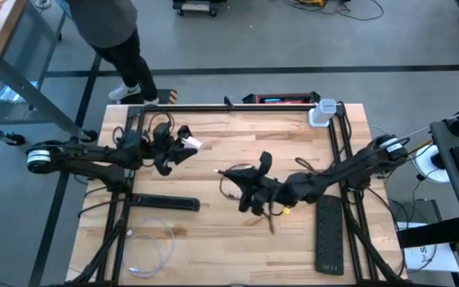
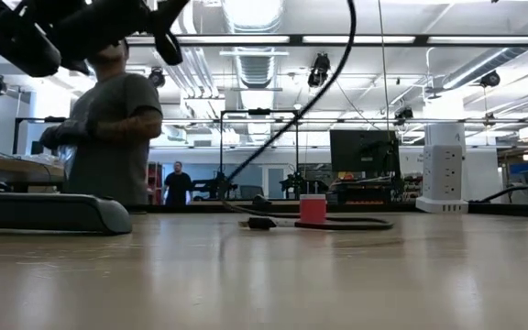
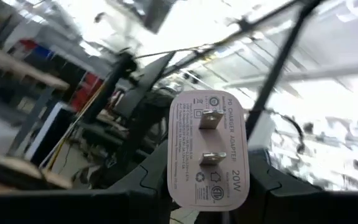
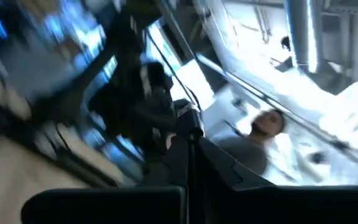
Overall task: Insert USB
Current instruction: Insert the middle black charger cable into the pink charger adapter
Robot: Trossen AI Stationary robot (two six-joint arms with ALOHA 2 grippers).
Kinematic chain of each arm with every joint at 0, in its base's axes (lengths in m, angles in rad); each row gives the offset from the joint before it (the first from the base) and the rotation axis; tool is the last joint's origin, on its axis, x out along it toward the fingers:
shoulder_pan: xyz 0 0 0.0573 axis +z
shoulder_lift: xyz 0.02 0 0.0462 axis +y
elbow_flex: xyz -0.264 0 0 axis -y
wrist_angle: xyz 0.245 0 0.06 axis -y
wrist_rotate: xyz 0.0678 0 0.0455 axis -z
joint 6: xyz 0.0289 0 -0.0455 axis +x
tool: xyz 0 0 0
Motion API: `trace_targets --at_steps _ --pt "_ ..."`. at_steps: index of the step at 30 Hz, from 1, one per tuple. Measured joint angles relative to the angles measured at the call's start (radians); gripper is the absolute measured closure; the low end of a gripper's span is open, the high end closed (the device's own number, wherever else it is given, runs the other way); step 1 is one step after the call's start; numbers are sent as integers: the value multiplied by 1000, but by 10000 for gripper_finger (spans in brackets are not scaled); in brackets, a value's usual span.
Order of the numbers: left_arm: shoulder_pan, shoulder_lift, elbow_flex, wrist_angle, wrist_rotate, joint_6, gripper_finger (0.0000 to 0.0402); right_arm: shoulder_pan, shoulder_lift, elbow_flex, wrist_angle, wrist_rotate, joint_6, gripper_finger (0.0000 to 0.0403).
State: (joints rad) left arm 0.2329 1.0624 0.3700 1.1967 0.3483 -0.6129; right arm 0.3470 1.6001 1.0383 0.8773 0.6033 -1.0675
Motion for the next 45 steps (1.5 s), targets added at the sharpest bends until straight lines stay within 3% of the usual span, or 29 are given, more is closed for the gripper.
trace_targets --at_steps 6,10,15,18,25,30,37,45 --pt "0 -37 3 2 209 239 302 -29 -131 -14 -185 -394 430 403" --pt "0 -48 3 -1 360 349 302 -60 -166 -34 -204 -646 617 403" --pt "-3 -50 3 -2 430 412 302 -55 -155 -46 -208 -769 693 403" --pt "-3 -41 3 -9 429 474 302 -53 -139 -47 -212 -737 733 403" --pt "-1 -2 6 -10 423 600 302 -82 -81 -46 -175 -433 939 403" --pt "-1 34 42 -19 389 675 302 -109 -3 -46 -108 -314 1045 403" --pt "0 93 109 -132 349 767 302 -142 19 -46 -65 -287 1113 403" --pt "0 136 169 -132 348 798 302 -159 6 -46 -102 -327 1218 403"
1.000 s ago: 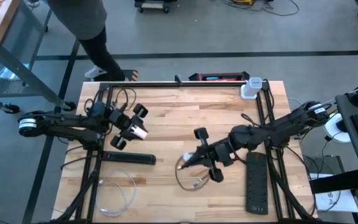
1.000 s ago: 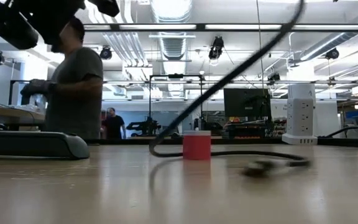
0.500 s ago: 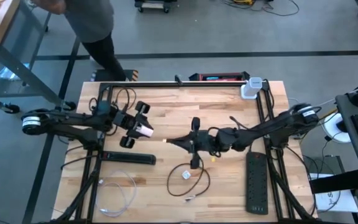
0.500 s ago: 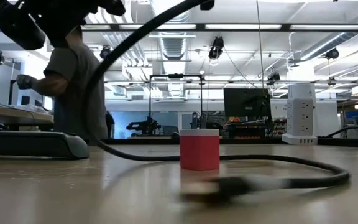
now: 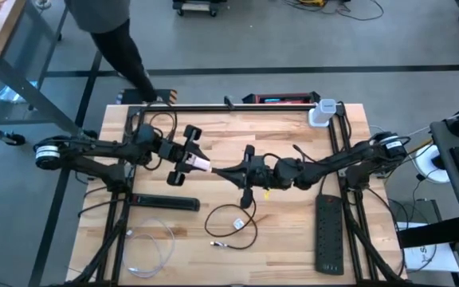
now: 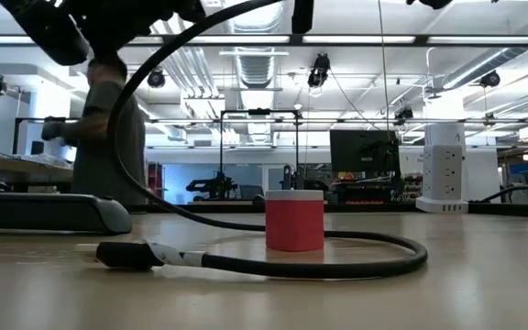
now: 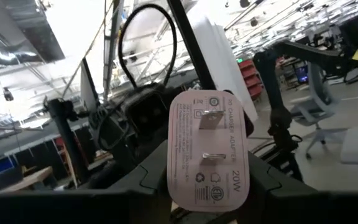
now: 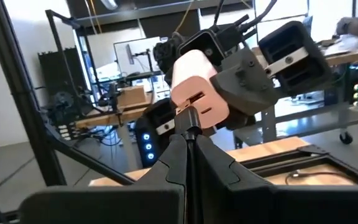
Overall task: Insert USB
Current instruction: Insert the middle black charger cable into the pink charger adapter
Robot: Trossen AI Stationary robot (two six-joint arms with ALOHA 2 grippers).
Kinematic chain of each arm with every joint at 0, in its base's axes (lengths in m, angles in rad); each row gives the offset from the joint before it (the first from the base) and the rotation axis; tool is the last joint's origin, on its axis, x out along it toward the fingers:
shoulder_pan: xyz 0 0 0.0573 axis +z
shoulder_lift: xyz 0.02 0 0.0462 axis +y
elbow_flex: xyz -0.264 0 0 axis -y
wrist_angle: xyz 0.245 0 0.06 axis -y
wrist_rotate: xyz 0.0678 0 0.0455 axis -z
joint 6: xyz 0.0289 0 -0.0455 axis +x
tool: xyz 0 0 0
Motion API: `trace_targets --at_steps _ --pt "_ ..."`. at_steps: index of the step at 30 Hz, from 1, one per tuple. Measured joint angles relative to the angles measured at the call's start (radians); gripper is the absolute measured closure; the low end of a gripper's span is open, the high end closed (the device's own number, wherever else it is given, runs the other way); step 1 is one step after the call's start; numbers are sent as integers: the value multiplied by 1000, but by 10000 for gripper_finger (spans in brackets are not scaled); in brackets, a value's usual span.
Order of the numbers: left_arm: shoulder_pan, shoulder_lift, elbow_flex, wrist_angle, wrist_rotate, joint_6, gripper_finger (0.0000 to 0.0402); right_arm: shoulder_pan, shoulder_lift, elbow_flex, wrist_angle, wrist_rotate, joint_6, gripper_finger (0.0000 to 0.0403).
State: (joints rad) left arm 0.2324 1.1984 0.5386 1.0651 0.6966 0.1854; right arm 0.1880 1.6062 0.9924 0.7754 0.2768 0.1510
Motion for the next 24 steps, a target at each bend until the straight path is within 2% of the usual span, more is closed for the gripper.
trace_targets --at_steps 18,24 --pt "0 -2 -2 -3 16 -15 302 -21 -9 0 13 7 17 403" --pt "-1 3 1 0 -37 -11 302 -30 -7 0 40 16 17 403"
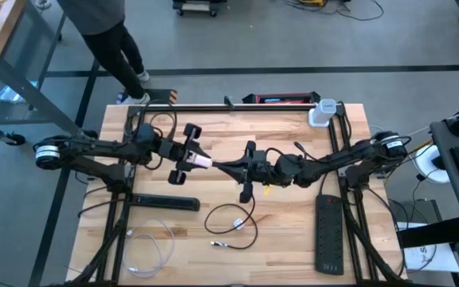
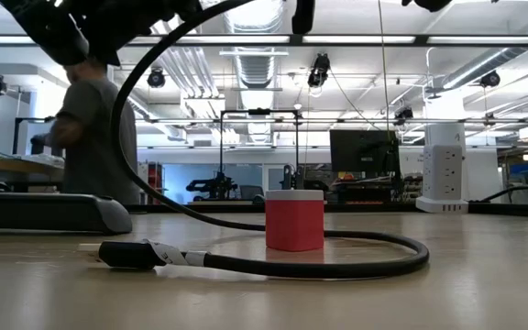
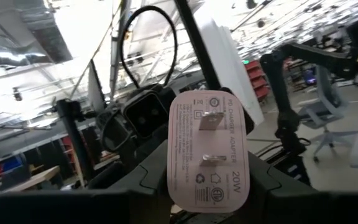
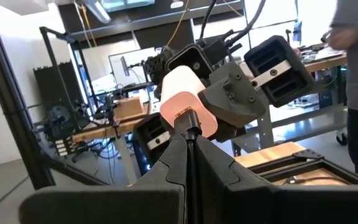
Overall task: Insert USB
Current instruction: Insert the middle black charger cable into the pink charger adapter
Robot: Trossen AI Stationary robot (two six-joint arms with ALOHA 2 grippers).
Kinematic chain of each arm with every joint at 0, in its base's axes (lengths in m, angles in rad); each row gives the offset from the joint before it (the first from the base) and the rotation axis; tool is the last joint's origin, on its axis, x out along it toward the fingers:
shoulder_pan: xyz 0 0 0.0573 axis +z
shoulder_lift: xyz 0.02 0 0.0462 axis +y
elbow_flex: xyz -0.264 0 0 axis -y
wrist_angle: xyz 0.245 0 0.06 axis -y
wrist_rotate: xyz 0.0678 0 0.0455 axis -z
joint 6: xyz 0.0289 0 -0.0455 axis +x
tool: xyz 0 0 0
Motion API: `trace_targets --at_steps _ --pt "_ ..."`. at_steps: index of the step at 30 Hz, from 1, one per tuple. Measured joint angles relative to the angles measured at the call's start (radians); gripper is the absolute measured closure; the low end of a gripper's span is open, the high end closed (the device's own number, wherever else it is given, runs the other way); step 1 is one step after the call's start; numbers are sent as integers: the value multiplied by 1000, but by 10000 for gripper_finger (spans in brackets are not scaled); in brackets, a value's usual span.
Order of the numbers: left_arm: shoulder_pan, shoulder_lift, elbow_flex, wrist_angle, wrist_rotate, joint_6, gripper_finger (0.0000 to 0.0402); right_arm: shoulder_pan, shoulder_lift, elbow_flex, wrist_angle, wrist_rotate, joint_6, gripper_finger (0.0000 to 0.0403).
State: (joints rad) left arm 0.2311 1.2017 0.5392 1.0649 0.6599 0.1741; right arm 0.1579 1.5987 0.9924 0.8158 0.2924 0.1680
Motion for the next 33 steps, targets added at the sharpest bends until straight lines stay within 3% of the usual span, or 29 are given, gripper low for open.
trace_targets --at_steps 29,33 --pt "-10 69 35 -4 -55 -56 302 -20 7 0 9 23 6 392" --pt "-9 54 35 -5 -57 -120 302 -19 7 1 -12 24 -56 388"
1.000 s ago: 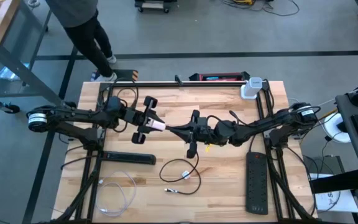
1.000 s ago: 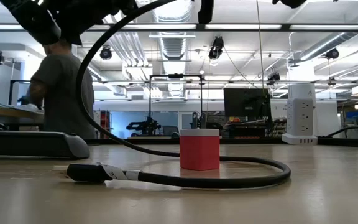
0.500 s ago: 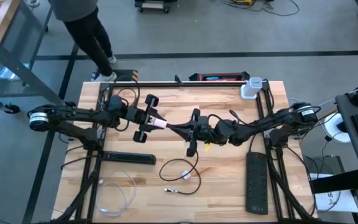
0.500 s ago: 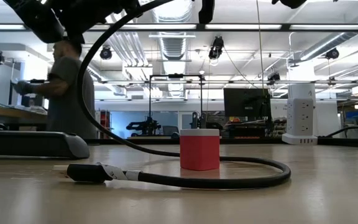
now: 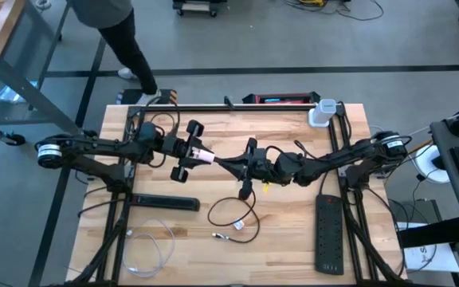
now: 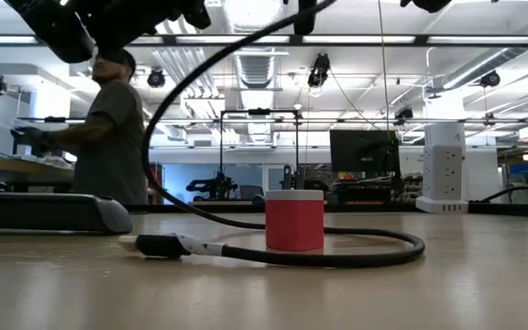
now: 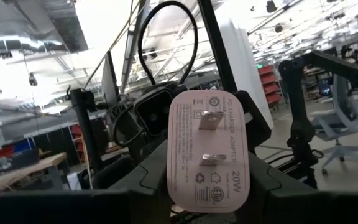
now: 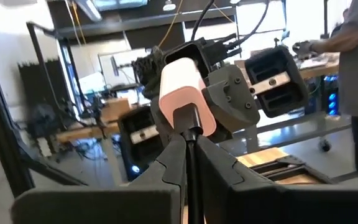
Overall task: Insert USB
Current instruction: Insert the middle black charger cable into the pink charger adapter, then insert the pink charger adapter into the right black outlet extension
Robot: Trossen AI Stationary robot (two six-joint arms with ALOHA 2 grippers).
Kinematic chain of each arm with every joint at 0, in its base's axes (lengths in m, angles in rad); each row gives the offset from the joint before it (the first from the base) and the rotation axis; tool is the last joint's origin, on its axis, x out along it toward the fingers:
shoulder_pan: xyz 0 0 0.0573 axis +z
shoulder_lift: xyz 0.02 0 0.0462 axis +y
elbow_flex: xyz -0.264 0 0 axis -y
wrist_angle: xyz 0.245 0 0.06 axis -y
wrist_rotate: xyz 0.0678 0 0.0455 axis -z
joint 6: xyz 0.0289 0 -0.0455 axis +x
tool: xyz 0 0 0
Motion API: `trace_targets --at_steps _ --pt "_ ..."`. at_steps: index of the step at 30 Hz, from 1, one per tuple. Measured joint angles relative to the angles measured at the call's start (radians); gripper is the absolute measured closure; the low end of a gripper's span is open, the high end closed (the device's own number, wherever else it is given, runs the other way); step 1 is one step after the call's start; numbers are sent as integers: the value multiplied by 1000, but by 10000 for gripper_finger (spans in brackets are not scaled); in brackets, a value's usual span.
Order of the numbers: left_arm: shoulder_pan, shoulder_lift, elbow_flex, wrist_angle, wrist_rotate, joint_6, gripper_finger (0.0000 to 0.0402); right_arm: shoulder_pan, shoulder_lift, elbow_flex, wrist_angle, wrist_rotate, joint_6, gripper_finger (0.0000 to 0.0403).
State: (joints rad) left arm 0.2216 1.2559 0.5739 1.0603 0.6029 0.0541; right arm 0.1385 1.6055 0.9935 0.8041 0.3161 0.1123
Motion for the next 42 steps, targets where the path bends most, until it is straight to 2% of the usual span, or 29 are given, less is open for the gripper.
trace_targets --at_steps 7,17,21,25,29,35,38,42 --pt "1 -44 -23 -16 1 -92 302 15 -8 1 -66 2 -126 353" --pt "2 -45 -24 -4 -17 -114 302 17 -12 2 -74 9 -200 250" --pt "2 -45 -24 -2 -19 -121 302 26 -12 1 -76 108 -292 206" --pt "2 -45 -24 -2 -66 -157 302 47 -13 1 -74 249 -513 164" --pt "2 -46 -24 2 -152 -217 302 73 -13 2 -73 280 -819 128" --pt "3 -47 -24 3 -307 -408 302 84 29 69 -66 361 -1157 82" --pt "3 -40 -13 3 -322 -514 302 83 65 120 -72 425 -1292 68" --pt "1 -40 -13 2 -319 -601 302 83 121 202 -70 450 -1438 62"
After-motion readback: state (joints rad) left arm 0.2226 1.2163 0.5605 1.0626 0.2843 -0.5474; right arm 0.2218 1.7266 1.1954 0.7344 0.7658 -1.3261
